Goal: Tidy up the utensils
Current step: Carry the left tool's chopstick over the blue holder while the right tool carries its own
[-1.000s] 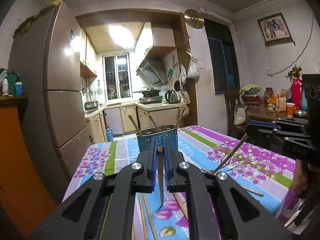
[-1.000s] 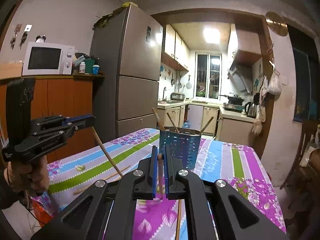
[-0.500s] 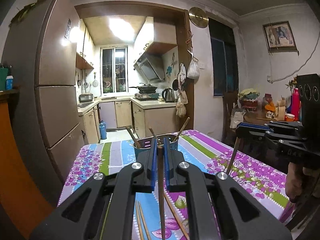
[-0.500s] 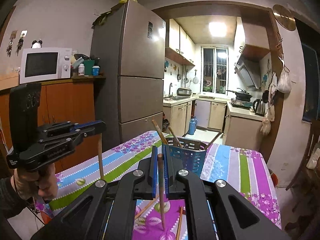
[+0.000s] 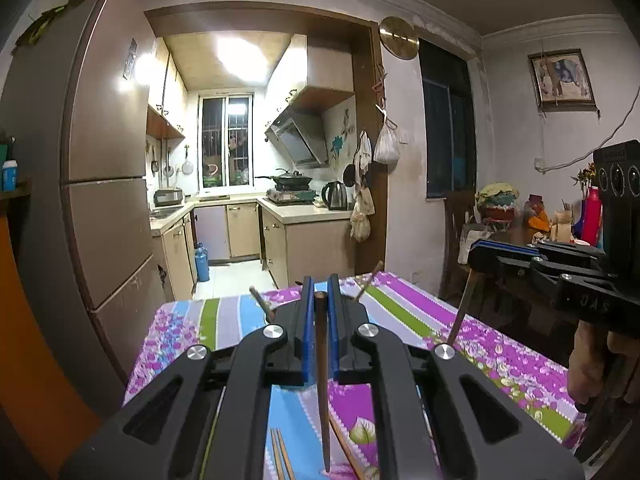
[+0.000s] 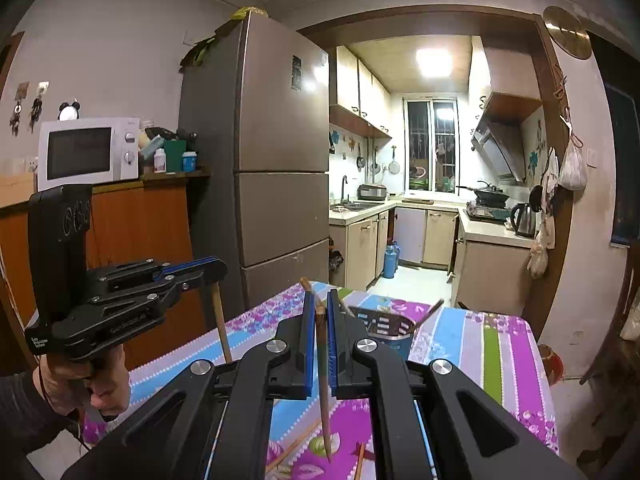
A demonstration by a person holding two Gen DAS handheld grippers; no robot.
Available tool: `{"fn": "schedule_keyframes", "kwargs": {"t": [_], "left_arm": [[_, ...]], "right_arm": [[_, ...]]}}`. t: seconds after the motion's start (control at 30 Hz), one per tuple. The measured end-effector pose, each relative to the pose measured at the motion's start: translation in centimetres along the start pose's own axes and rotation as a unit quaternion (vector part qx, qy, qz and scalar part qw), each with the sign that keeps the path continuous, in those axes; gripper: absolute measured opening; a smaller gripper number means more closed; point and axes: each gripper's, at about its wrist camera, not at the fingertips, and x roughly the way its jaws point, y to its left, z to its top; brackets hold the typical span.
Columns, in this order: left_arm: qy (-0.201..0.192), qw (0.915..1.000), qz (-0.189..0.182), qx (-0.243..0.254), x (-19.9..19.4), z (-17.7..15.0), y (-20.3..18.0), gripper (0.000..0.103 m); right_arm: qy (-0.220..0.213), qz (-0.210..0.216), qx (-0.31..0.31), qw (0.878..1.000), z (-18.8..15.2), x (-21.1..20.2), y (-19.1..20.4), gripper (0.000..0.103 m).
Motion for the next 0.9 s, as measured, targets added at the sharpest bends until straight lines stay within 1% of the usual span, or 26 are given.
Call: {"fn": "schedule_keyframes", "kwargs": {"t": [0.3,0.4,0.57,0.73,0.9], "left_arm": [[-0.028,0.9995,0.009,0.013,1.0,4.7,-0.2,0.005],[-0.037,0.9992,0.011,0.008,1.4,6.2,0.2,0.005],[-0.062,0.9979,0.02,0.001,2.0,9.8,1.0,0.005],[-0.081,0.9961,0.034,-0.001,3.5,12.8,1.5,0.005],[-0.084,0.9955,0.043,-0.005,6.1,13.8,2.3,0.005]], "right_arm": [[-0.015,-0.002,0.008,1.0,4.6,1.4,-2.0,0.007],[-0.026,-0.007,0.0,1.0,6.7,1.7,-2.7,0.007],[-0.041,-0.013,-0.005,0.999,10.3,2.7,-4.2,0.007],[-0.048,-0.016,-0.01,0.999,13.0,5.3,-5.7,0.007],[-0.047,-0.013,-0.011,0.999,14.0,8.4,-7.2,0.007]]}}
